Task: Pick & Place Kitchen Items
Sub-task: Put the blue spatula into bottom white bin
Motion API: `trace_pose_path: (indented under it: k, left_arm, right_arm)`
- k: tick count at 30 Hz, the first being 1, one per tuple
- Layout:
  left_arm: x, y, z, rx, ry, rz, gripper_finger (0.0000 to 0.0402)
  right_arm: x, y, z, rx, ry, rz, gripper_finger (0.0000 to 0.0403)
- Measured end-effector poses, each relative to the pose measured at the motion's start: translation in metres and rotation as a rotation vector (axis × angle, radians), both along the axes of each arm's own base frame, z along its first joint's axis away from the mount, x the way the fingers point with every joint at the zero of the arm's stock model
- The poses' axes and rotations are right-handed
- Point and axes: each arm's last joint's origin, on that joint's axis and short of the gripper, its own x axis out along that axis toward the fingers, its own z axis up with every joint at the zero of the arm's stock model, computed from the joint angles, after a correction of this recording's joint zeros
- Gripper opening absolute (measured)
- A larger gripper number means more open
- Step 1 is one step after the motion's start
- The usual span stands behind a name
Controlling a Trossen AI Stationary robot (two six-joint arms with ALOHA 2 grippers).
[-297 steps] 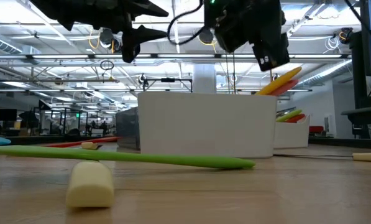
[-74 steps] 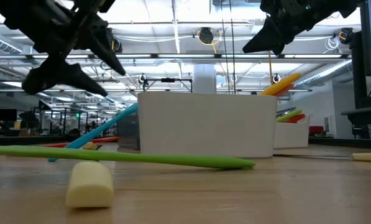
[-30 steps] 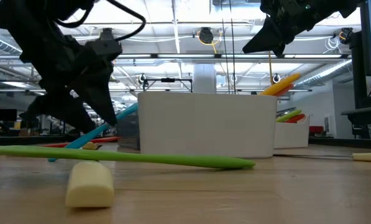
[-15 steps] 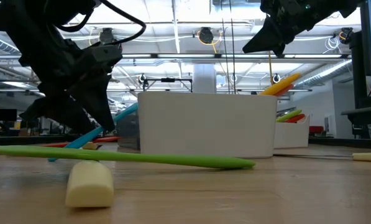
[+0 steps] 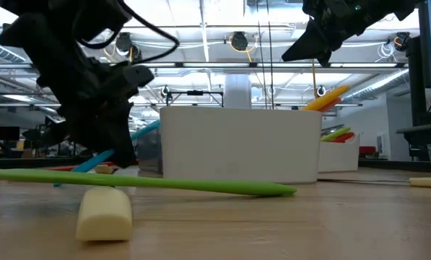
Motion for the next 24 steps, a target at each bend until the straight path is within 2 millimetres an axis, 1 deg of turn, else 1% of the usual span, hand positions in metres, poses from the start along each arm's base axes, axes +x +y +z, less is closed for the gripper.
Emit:
trace_pose_path:
  k: [2,3,10,14,17,21,24]
  left_arm:
    - [0.001,-0.001,0.001,-0.007,-0.013,0.003,0.0026]
    - [0.000,-0.002,0.002,-0.008,-0.014,0.000,0.0020]
    - [-0.005,-0.006,0.019,-0.049,-0.065,-0.026,0.0023]
    - [-0.012,-0.007,0.037,-0.069,-0.118,-0.032,0.0020]
    - [-0.017,-0.005,0.054,-0.082,-0.184,-0.047,0.0020]
    - [-0.023,-0.002,0.081,-0.090,-0.308,-0.076,0.0020]
    - [-0.026,0.001,0.100,-0.060,-0.434,-0.072,0.0020]
  right_arm:
    - [0.000,0.000,0.000,0.001,0.005,0.000,0.0008]
    - [0.000,0.000,0.000,0.001,0.004,0.001,0.0008]
    - [0.000,0.000,-0.001,0.001,0.007,0.000,0.0008]
    - [0.000,0.000,-0.001,0.001,0.007,0.000,0.0008]
    - [0.000,0.000,-0.001,0.001,0.007,0.001,0.0008]
    - [0.000,0.000,0.000,0.000,0.000,0.001,0.0008]
    - [0.000,0.000,0.000,0.000,-0.002,0.001,0.0008]
